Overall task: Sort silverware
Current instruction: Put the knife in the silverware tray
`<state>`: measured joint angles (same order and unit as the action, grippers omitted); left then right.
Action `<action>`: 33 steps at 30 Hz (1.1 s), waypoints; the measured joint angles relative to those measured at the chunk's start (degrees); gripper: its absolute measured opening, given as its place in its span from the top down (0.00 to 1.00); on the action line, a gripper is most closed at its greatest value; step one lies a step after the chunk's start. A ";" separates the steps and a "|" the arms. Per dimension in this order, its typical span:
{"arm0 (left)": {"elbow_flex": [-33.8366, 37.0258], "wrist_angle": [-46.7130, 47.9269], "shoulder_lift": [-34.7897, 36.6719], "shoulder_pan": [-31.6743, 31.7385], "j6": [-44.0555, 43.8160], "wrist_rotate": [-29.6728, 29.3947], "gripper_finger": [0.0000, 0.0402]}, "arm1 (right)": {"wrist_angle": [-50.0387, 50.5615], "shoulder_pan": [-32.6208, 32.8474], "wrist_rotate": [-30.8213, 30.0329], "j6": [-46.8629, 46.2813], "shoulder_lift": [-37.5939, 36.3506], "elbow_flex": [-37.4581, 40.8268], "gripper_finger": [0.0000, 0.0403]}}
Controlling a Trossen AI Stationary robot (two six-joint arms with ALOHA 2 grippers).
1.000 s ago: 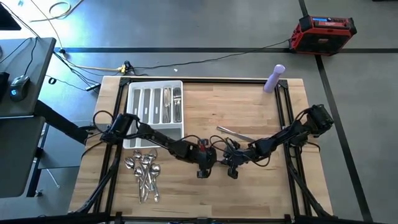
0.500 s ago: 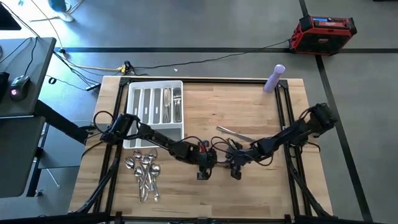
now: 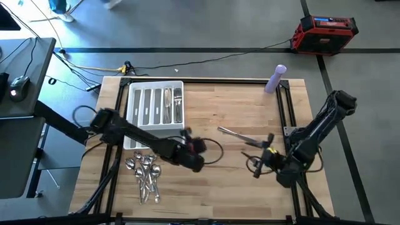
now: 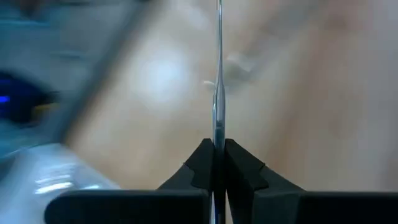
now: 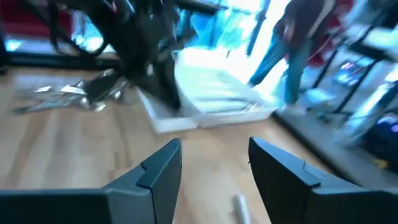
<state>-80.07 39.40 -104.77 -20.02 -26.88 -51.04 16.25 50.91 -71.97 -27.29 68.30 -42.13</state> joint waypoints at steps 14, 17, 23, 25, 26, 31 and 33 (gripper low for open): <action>28.86 -3.55 28.34 19.67 -28.59 -9.22 1.00 | 5.51 -1.78 -0.30 -7.21 3.60 -0.02 0.61; 36.20 -17.72 28.31 24.37 -23.83 -6.32 1.00 | 5.42 -3.04 2.07 -7.26 4.24 -0.02 0.61; 47.00 -35.36 24.76 30.50 -25.68 1.48 1.00 | 5.36 -4.41 7.87 -7.43 4.26 -0.02 0.61; 48.78 -38.44 23.56 30.84 -27.38 3.42 1.00 | 5.37 -4.41 7.57 -7.38 4.26 -0.02 0.61; 49.33 -38.71 22.91 30.83 -28.40 4.11 1.00 | 5.38 -4.41 7.36 -7.37 4.23 -0.02 0.61; 49.56 -37.29 20.34 29.96 -33.54 6.76 0.98 | 5.36 -4.41 7.24 -7.30 4.21 -0.02 0.61; 49.55 -37.15 20.15 29.86 -34.85 8.40 0.94 | 5.36 -4.41 7.43 -7.40 4.21 -0.02 0.61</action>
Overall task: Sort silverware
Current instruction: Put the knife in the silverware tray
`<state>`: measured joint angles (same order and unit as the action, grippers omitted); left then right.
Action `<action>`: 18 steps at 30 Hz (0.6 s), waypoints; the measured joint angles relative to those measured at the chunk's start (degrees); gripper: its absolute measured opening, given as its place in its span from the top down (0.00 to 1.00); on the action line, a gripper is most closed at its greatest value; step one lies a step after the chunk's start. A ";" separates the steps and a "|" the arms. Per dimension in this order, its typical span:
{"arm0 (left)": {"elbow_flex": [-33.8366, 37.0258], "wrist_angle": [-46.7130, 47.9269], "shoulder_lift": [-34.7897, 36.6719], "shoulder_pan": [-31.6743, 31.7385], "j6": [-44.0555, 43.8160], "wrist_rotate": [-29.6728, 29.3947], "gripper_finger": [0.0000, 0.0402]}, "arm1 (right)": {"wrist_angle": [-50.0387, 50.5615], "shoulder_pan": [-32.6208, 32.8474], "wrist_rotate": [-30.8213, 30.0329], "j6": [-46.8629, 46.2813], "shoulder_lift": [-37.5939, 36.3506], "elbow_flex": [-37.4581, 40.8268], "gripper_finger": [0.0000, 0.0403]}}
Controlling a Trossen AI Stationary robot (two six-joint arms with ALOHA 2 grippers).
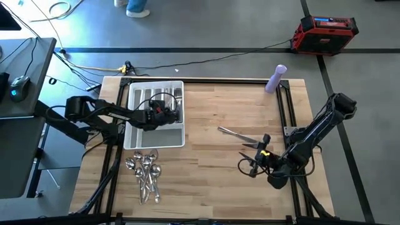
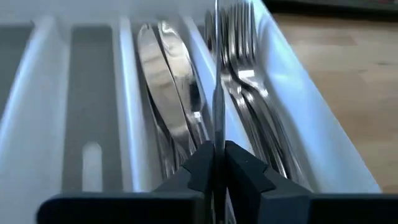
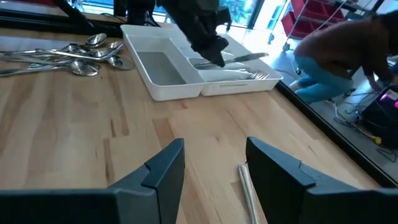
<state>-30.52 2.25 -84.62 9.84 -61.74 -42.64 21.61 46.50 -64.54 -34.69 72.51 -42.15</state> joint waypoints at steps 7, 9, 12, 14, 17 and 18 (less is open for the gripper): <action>0.00 0.33 3.57 -1.14 2.15 1.39 0.76 | 0.08 0.00 1.80 -1.53 0.00 -0.06 0.61; 0.00 0.86 6.19 -1.82 4.81 1.60 0.72 | 1.16 -0.41 2.63 -3.96 -0.02 -0.08 0.61; -1.10 2.92 10.99 -3.77 9.58 1.71 0.68 | 8.94 -3.07 5.93 -13.54 -0.02 -0.13 0.62; -2.85 4.46 14.09 -6.16 13.49 1.69 0.68 | 16.83 -6.45 9.43 -22.61 0.64 -0.13 0.63; -7.11 8.64 16.50 -11.57 16.82 0.76 0.71 | 26.40 -11.53 12.59 -32.35 2.57 -0.09 0.66; -8.67 10.00 16.61 -13.86 17.20 -0.30 0.72 | 27.43 -13.18 12.94 -34.07 3.41 -0.09 0.68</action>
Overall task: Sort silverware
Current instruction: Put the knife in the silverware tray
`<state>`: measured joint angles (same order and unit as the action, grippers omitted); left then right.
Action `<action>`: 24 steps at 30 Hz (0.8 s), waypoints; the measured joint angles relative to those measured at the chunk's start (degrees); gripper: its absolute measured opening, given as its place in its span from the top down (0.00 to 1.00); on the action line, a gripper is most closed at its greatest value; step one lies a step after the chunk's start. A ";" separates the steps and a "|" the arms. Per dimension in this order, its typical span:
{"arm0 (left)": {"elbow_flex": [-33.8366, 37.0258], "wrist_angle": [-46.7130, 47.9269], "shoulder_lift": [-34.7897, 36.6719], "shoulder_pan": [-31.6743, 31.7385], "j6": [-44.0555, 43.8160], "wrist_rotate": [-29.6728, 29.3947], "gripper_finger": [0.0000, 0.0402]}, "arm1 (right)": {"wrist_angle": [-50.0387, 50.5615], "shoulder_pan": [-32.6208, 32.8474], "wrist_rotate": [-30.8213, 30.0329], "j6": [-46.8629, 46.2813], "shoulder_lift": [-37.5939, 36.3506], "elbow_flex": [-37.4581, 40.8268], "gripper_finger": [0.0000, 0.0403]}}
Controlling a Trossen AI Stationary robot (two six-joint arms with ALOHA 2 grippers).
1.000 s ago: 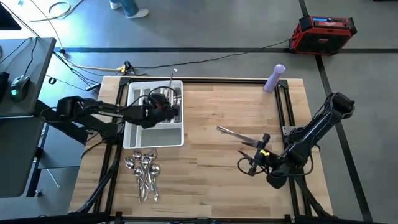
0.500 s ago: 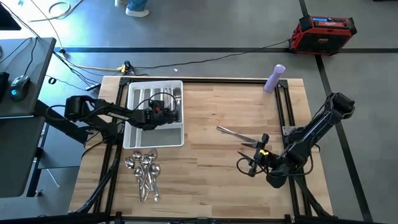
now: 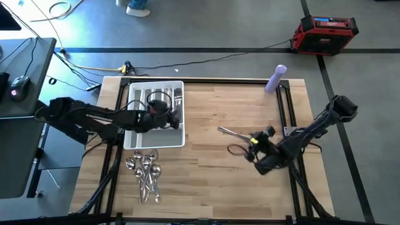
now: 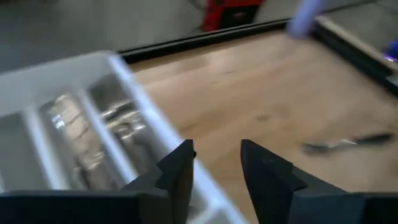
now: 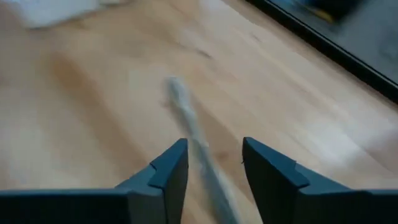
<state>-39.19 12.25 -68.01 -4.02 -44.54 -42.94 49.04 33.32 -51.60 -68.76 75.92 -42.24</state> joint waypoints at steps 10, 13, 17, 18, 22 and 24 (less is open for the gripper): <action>-12.93 0.88 -2.56 -17.18 10.63 -10.13 0.93 | -7.95 -10.70 14.63 11.55 12.79 -0.02 0.98; -13.93 -1.76 -2.67 -19.08 14.13 -10.13 0.97 | -8.31 -11.60 15.89 12.24 15.01 -0.02 1.00; -13.99 -6.53 -3.50 -20.16 19.70 -9.89 1.00 | -9.62 -12.65 16.18 13.67 17.04 -0.02 1.00; -13.99 -6.71 -3.88 -20.18 20.64 -9.86 1.00 | -10.51 -12.96 16.43 13.87 17.58 -0.02 1.00; -13.97 -8.87 -5.51 -19.90 21.82 -9.03 1.00 | -14.76 -14.24 20.31 18.04 20.06 -0.02 1.00; -13.97 -9.41 -6.35 -19.61 22.71 -8.08 1.00 | -16.36 -14.34 20.94 20.25 20.99 -0.02 1.00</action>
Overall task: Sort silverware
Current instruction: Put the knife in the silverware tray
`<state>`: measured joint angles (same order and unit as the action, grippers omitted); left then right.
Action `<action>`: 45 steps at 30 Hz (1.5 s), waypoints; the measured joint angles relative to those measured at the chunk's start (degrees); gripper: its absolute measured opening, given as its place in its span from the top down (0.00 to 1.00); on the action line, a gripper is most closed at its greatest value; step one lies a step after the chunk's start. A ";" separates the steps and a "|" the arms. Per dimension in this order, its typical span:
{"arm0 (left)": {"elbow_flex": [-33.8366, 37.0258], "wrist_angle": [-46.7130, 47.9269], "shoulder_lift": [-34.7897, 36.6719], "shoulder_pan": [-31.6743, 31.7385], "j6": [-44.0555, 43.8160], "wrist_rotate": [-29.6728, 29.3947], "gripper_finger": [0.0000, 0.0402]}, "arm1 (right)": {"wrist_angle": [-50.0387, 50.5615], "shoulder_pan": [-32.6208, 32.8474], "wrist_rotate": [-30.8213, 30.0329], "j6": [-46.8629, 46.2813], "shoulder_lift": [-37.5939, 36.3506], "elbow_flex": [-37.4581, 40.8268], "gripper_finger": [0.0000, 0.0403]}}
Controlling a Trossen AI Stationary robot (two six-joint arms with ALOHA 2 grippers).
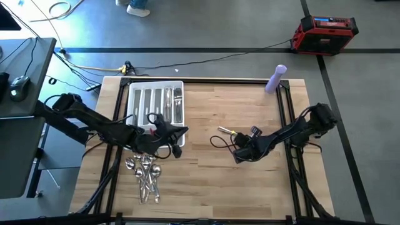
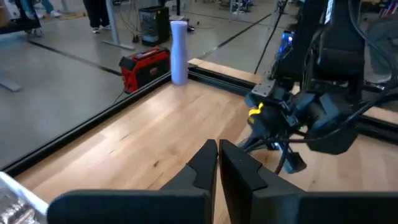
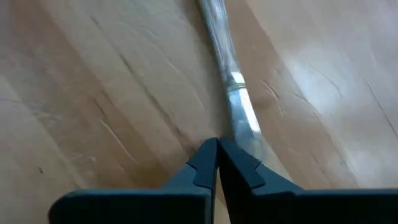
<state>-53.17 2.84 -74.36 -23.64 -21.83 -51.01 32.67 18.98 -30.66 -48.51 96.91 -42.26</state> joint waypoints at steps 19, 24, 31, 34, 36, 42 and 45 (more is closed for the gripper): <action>-12.68 1.66 -22.93 5.49 12.68 20.51 1.00 | -1.00 0.05 -4.04 -2.17 -5.20 1.80 1.00; -17.13 6.29 -26.07 6.04 12.57 20.52 1.00 | -13.01 -3.50 -0.33 1.88 -4.64 7.77 1.00; -17.46 7.15 -27.88 7.02 10.65 21.62 1.00 | -14.70 -1.01 2.40 7.01 -4.90 5.99 1.00; -17.46 6.91 -29.40 7.34 10.45 22.25 1.00 | -15.82 1.69 4.40 10.93 -4.86 3.00 1.00; -17.43 7.41 -29.97 7.71 10.30 22.89 1.00 | -11.39 1.81 -1.86 9.58 -5.42 1.72 1.00; -17.42 7.85 -30.93 8.64 9.94 23.98 1.00 | -5.31 -5.90 -6.12 5.29 -5.67 1.60 1.00; -17.45 7.92 -30.89 8.54 9.67 24.08 1.00 | -10.16 -9.55 -5.08 7.06 -5.32 3.89 1.00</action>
<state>-70.62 10.75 -105.25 -15.10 -12.16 -26.94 22.52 9.44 -35.74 -41.45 91.59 -38.37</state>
